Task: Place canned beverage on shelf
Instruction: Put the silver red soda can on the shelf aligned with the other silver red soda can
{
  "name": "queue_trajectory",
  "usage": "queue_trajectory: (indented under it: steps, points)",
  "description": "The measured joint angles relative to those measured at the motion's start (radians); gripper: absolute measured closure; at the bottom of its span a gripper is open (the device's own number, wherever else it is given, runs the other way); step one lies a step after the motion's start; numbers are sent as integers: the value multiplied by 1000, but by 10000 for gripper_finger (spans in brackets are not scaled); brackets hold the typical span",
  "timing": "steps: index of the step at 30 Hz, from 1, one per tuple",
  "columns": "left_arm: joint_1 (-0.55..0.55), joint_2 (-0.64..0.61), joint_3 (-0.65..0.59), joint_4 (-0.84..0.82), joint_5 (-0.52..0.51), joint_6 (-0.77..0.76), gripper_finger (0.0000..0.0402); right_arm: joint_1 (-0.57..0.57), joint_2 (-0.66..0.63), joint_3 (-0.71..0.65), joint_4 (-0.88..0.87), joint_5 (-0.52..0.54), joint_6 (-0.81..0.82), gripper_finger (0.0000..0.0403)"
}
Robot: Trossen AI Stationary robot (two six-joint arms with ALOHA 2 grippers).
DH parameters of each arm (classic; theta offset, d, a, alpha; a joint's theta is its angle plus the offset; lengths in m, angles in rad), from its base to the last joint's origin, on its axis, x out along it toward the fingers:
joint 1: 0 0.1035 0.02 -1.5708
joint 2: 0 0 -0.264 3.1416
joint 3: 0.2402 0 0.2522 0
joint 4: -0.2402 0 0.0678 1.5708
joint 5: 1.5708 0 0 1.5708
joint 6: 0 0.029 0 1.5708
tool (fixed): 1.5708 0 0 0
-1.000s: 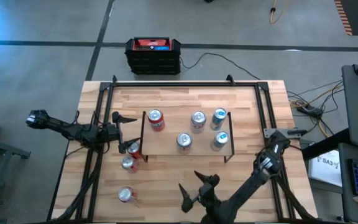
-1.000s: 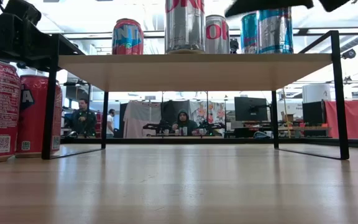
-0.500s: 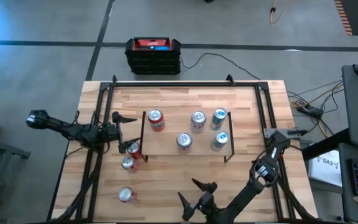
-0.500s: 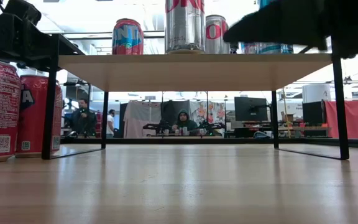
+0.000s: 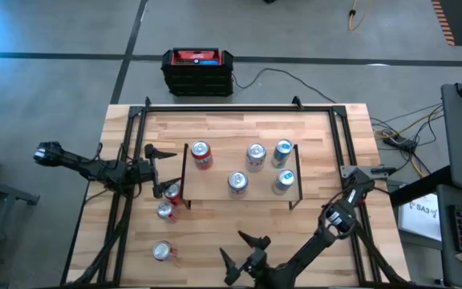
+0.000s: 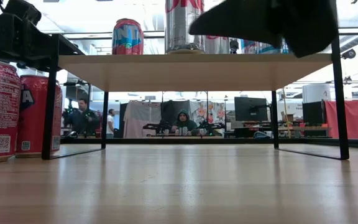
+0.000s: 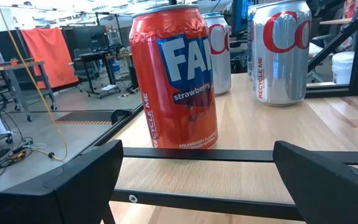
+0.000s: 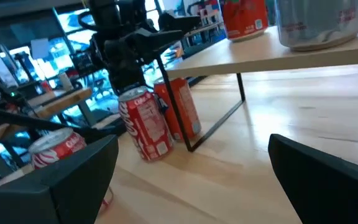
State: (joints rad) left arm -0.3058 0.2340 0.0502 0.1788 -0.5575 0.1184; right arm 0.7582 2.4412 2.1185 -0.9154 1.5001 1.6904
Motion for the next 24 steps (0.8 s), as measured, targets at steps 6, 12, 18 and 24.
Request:
queue_trajectory:
  steps: [6, 12, 18, 24]
  points:
    - [0, 0, 0, 0, 0, 0, 2, -2, 12, 0, 299, 72, -351, 3]
    - [0, 0, 0, 0, 0, 0, 2, -24, 9, 8, 563, 72, -742, 3]
    - [0, 0, 0, 0, 0, 0, 2, -58, 9, 100, 659, 72, -1011, 3]
    - [0, 0, 0, 0, 0, 0, 2, -82, 11, 224, 659, 70, -1058, 3]
